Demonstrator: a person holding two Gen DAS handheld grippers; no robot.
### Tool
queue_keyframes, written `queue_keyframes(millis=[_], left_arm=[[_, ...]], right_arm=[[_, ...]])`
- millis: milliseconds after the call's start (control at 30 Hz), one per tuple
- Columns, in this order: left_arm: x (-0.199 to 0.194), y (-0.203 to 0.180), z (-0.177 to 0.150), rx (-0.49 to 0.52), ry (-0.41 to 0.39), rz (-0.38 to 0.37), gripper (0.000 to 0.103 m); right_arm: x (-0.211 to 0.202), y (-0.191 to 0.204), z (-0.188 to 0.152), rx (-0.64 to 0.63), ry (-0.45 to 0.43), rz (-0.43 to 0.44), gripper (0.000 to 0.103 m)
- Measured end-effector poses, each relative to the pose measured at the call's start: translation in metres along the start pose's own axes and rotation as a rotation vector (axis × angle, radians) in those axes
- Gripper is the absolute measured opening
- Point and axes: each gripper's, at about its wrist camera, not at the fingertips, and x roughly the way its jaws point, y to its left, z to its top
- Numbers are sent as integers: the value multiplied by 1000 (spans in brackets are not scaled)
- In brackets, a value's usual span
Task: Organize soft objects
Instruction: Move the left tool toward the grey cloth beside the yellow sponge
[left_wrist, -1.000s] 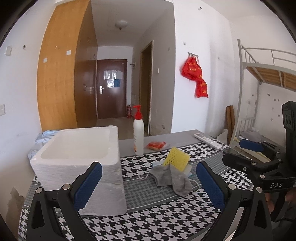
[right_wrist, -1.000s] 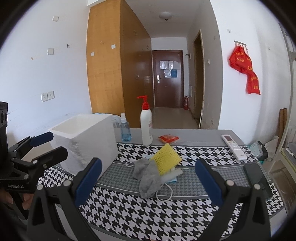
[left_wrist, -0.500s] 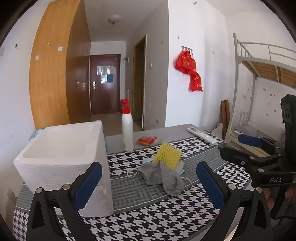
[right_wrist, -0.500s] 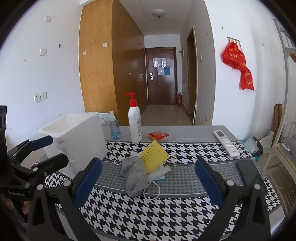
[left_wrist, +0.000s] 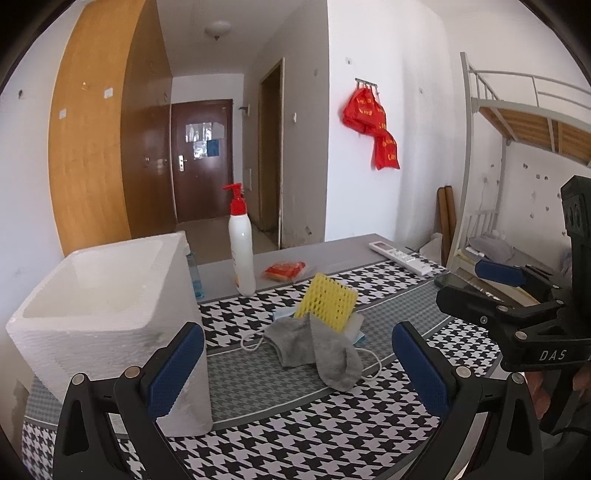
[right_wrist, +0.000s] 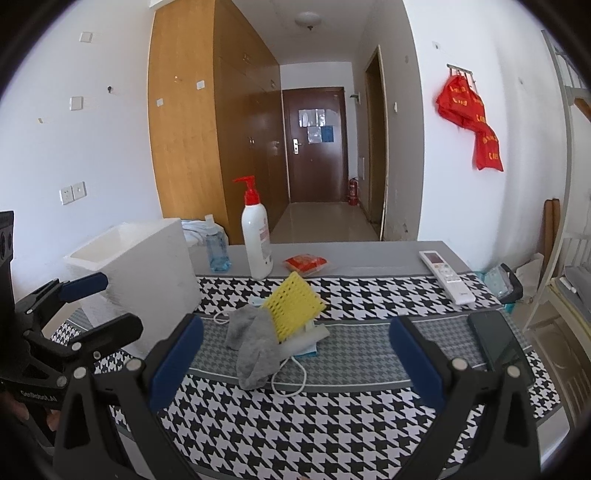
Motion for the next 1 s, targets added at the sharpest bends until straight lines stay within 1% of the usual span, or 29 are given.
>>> queue_keyframes(millis=[600, 767, 1000], left_arm=[[39, -11, -6, -22, 83, -14, 102], [49, -12, -9, -15, 107, -7, 102], [65, -9, -13, -36, 147, 1, 102]], right_arm=[[30, -19, -4, 8, 74, 9, 102], [37, -26, -4, 10, 89, 11, 102], [49, -33, -3, 8, 117, 12, 102]])
